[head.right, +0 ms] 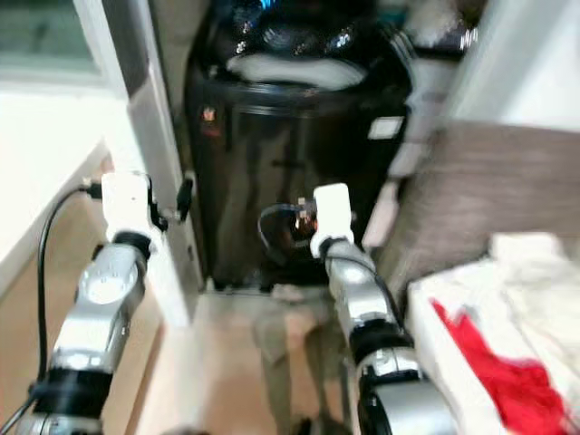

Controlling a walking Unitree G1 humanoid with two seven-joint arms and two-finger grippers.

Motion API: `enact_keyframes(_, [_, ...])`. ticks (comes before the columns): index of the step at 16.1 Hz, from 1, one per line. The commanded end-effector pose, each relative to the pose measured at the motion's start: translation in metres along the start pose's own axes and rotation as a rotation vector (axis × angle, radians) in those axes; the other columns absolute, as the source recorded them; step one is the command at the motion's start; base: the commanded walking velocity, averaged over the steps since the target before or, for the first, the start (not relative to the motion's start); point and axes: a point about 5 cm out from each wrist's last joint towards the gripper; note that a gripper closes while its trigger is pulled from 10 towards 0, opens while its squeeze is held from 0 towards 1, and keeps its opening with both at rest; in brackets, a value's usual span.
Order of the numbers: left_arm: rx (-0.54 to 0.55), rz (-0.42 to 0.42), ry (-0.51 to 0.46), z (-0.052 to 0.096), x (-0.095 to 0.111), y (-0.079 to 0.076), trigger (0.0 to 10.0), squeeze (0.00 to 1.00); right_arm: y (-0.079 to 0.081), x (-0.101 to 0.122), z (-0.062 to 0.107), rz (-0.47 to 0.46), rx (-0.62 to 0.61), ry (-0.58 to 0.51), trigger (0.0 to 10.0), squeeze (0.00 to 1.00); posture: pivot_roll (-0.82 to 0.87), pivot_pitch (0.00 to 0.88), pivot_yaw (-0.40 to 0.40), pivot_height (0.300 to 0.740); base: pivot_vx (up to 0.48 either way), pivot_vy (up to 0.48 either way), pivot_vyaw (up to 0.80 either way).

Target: Clothes washing

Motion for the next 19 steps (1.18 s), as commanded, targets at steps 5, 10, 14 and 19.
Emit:
enact_keyframes(5, [-0.068, -0.106, 0.065, 0.001, -0.011, 0.003, 10.0, 0.00, -0.026, -0.003, 0.008, -0.049, -0.137, -0.027, 10.0, 0.00, -0.05, 0.000, -0.019, 0.731, 0.000, 0.000, -0.77])
enact_keyframes(10, [-0.066, -0.099, 0.096, 0.007, -0.020, 0.008, 10.0, 0.00, -0.040, -0.010, 0.014, -0.029, -0.211, -0.005, 10.0, 0.00, -0.05, 0.000, -0.021, 0.731, 0.000, 0.000, -0.77])
enact_keyframes(14, [-0.083, -0.112, 0.095, 0.006, -0.020, 0.007, 10.0, 0.00, -0.042, -0.009, 0.012, -0.011, -0.231, 0.019, 10.0, 0.00, -0.06, 0.000, -0.022, 0.731, 0.000, 0.000, -0.66])
enact_keyframes(19, [-0.122, -0.122, 0.087, 0.004, -0.020, 0.004, 10.0, 0.00, -0.051, -0.016, 0.016, -0.042, -0.310, 0.055, 10.0, 1.00, -0.06, 0.000, -0.019, 0.727, 0.000, 0.000, -0.22])
Point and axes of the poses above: a point about 5 cm out from each wrist's last joint towards the gripper, its own z axis pointing back from the gripper into the wrist, its own x axis along the axis of the wrist's last joint, y = z × x, and after that the axes turned 12 degrees about z, right-handed
